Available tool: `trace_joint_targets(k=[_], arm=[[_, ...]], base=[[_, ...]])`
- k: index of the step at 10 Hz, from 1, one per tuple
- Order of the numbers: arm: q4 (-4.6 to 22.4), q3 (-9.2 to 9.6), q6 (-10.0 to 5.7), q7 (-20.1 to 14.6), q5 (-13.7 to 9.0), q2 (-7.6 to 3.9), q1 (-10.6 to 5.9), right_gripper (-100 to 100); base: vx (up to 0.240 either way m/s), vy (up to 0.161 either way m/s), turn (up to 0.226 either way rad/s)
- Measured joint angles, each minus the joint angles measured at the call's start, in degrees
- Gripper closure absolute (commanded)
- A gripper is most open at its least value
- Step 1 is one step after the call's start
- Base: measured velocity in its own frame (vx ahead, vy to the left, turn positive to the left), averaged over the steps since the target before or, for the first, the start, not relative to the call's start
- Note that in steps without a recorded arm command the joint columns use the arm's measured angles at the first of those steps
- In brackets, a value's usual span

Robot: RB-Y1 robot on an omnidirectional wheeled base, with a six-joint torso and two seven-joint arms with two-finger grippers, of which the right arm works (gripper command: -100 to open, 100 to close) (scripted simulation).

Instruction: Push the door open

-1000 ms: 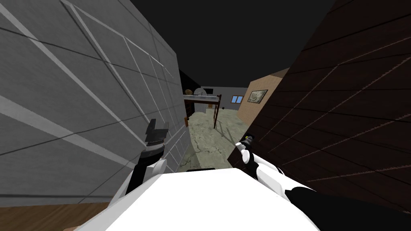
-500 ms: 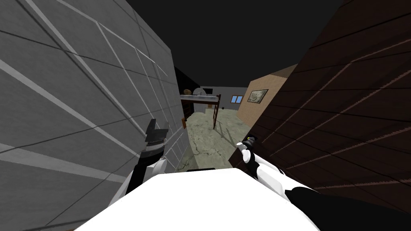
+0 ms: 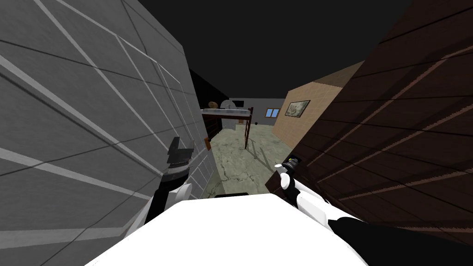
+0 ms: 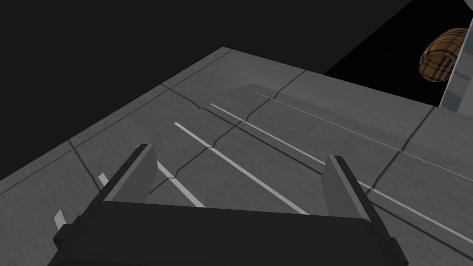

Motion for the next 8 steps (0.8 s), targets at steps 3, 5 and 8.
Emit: trace_joint_targets(k=[3, 5, 8], arm=[[1.58, -0.19, -0.52, 0.21, -0.07, -0.20, -0.53, 100], [4.15, 0.24, -1.32, -0.54, 0.21, -0.78, -1.01, 100], [0.67, -1.65, -0.11, 2.07, -1.08, 0.83, 0.31, 100]], base=[[-0.007, 0.002, 0.006], [0.026, -0.031, 0.001], [0.068, -0.047, -0.014]])
